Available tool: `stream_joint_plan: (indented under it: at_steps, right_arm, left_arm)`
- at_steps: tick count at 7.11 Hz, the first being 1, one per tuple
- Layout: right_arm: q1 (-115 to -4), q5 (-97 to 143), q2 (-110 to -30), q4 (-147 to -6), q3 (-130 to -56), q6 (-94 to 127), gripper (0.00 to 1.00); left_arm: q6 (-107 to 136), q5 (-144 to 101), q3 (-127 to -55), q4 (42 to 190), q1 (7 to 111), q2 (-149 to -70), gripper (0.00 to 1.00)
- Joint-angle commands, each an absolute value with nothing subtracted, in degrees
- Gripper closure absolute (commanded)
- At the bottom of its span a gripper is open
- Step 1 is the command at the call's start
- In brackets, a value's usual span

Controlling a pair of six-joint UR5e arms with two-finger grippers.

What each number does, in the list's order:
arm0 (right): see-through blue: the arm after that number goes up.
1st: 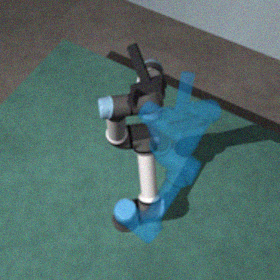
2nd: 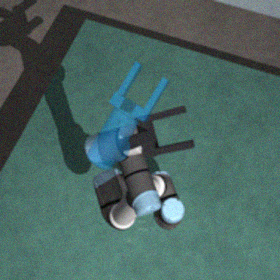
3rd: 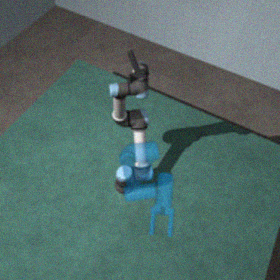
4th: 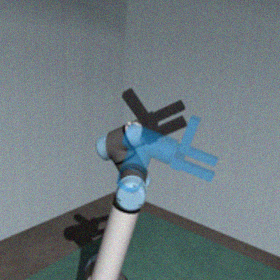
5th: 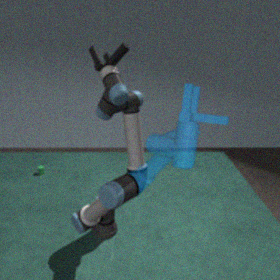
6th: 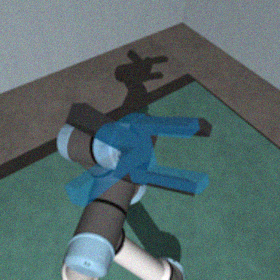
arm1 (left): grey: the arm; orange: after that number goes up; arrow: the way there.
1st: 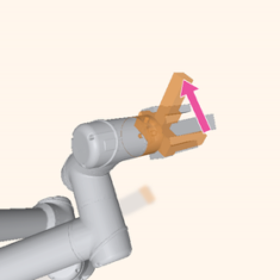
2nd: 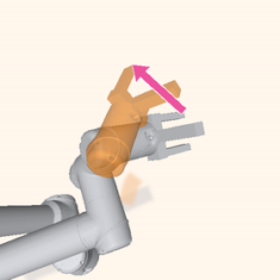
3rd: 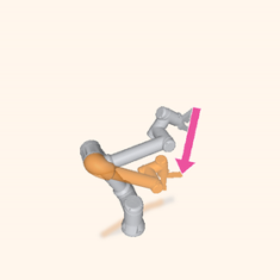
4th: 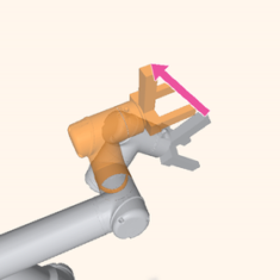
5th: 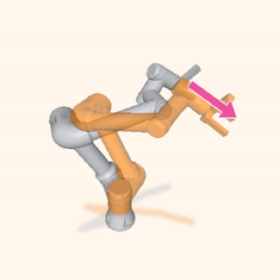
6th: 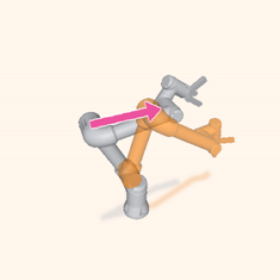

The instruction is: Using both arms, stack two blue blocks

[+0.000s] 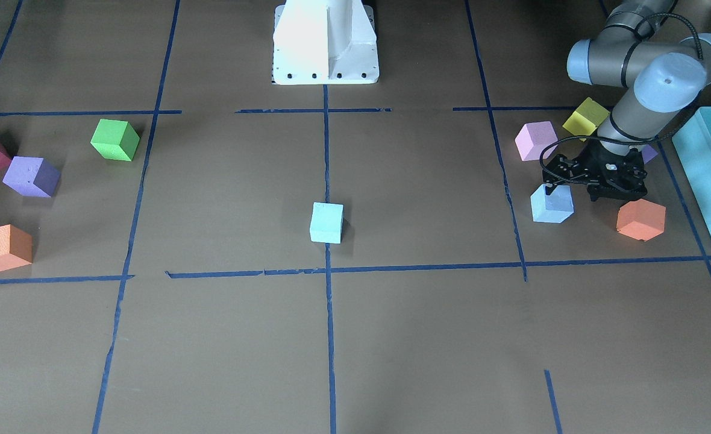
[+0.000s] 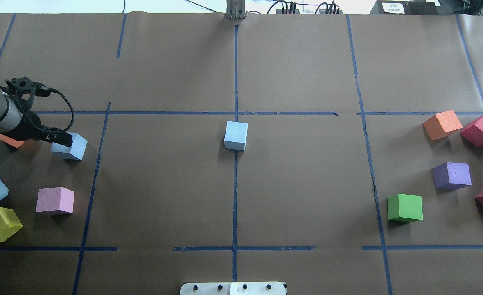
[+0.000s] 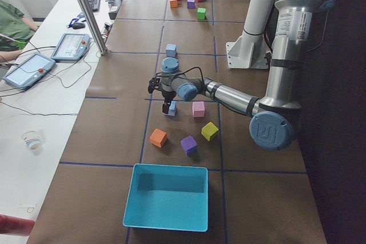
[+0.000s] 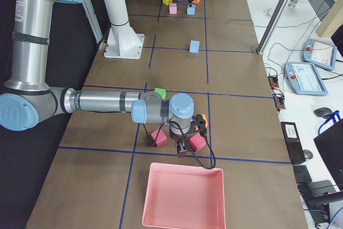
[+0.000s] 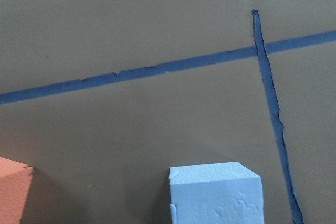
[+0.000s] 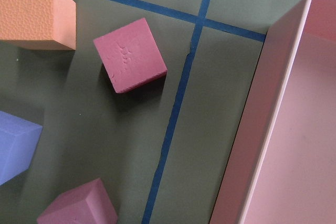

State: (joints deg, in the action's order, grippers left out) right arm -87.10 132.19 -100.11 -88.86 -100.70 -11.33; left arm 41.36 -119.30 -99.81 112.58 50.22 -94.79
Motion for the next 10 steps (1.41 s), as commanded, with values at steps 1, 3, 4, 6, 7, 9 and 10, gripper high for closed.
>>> stream_joint_plan:
  at_steps: [1,3,4,6,7,9,10]
  right_arm:
    - [-87.1,132.2,-100.1,-88.9,-100.5,-11.3,0.0]
    - [-87.1,132.2,-100.1,-88.9,-100.5,-11.3,0.0]
    - [-87.1,132.2,-100.1,-88.9,-100.5,-11.3,0.0]
    - [-87.1,132.2,-100.1,-88.9,-100.5,-11.3,0.0]
    - [-87.1,132.2,-100.1,-88.9,-100.5,-11.3,0.0]
    - [-87.1,132.2,-100.1,-88.9,-100.5,-11.3,0.0]
    - [-87.1,132.2,-100.1,-88.9,-100.6,-11.3,0.0]
  left_arm:
    - [44.7,-119.3,-98.1,112.6,48.9,-96.1,0.0]
    - [46.1,-119.3,-95.5,112.7,48.5,-97.4,0.0]
    - [46.1,-119.2,-95.3,112.7,48.3,-97.4,0.0]
    - [45.9,-119.2,-95.1,112.7,46.8,-97.6,0.16]
    - [45.9,-119.2,-95.1,112.6,46.7,-98.3,0.38]
    - [46.0,-119.4,-96.1,112.0,46.7,-100.3,0.61]
    - [46.1,-119.6,-96.3,110.8,47.1,-102.5,0.61]
